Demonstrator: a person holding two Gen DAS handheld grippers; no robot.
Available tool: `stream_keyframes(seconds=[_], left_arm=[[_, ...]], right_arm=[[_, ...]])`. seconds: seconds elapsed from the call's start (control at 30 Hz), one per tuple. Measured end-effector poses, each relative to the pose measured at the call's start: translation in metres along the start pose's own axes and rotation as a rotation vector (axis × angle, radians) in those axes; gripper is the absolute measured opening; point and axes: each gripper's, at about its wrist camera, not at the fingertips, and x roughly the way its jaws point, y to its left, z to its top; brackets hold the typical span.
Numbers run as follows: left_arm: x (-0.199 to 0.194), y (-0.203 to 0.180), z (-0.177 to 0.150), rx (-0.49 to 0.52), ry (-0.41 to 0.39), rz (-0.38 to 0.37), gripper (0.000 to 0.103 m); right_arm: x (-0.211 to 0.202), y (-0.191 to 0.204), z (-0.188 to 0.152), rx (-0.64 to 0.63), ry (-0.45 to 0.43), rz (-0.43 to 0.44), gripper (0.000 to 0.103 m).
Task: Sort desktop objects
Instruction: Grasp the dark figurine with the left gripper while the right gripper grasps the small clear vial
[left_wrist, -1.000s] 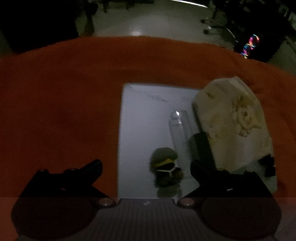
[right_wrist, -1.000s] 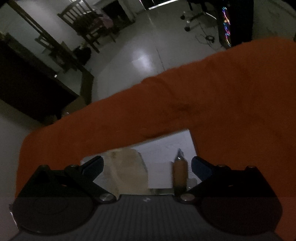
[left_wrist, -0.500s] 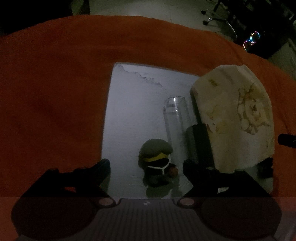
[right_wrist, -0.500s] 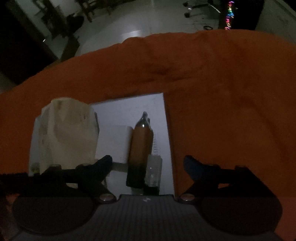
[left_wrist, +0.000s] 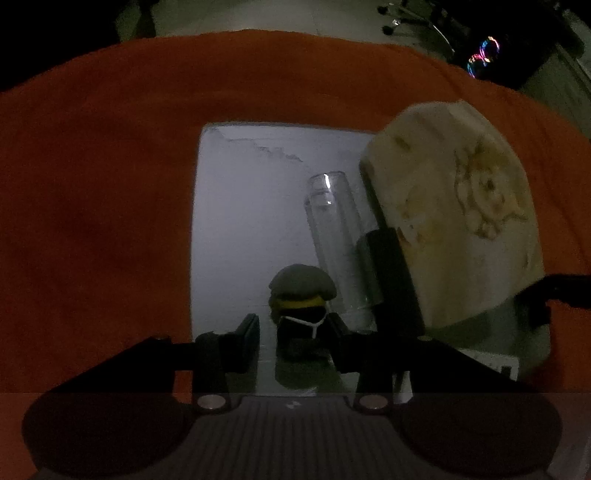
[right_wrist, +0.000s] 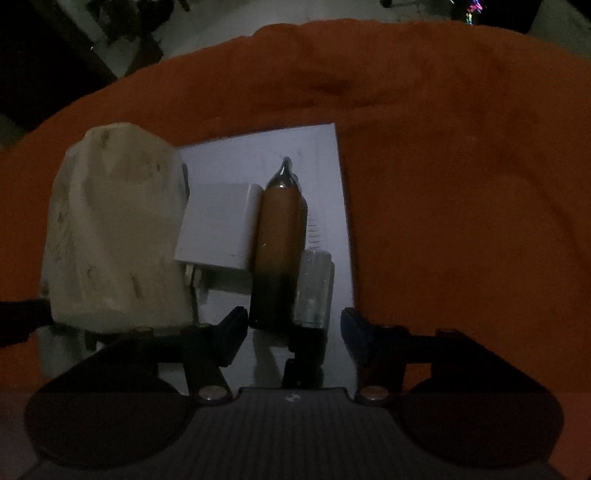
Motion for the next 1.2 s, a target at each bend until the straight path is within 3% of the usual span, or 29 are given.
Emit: stream_keyframes(seconds=[0.07,0.63,0.67,0.73,0.77,0.9,0.97,1.03,1.07,1.1,1.2], left_arm=[[-0.002,0.002,0.001,-0.013,0.001,-0.03,0.023],[-0.013,0.019,-0.011,0.009,-0.003,0.001,0.022],[-0.012,0.018,-0.012,0.014,-0.004,0.008,0.025],[-0.01,0.015,-0.012,0.028,-0.009,0.043,0.041],[-0.009,0.013,-0.013,0.033,-0.014,0.063,0.055],[-0.004,0.013,-0.011,0.014,-0.013,0.059,0.056],[-0.002,0.012,-0.009,0.001,0.002,0.05,0.058],[-0.002,0.008,-0.009,0.015,-0.005,0.047,0.058],[-0.002,0.006,-0.01,0.027,-0.009,0.047,0.053],[-0.002,0.003,-0.012,0.04,-0.014,0.051,0.04],[-0.002,0.001,-0.014,0.056,-0.029,0.042,0.038]], right_arm=[[-0.002,0.0,-0.002,-0.012,0.003,-0.011,0.059],[-0.007,0.009,0.0,-0.085,0.05,-0.06,0.057],[-0.006,0.009,0.0,-0.087,0.056,-0.068,0.056],[-0.002,0.008,0.0,-0.083,0.079,-0.074,0.055],[0.001,0.008,-0.001,-0.084,0.087,-0.079,0.055],[0.008,0.01,-0.004,-0.098,0.1,-0.109,0.054],[0.009,0.012,-0.004,-0.109,0.093,-0.137,0.047],[0.008,0.015,-0.004,-0.119,0.087,-0.16,0.022],[0.008,0.015,-0.005,-0.12,0.081,-0.167,0.022],[0.008,0.014,-0.007,-0.12,0.074,-0.17,0.021],[0.005,0.014,-0.011,-0.126,0.062,-0.182,0.021]])
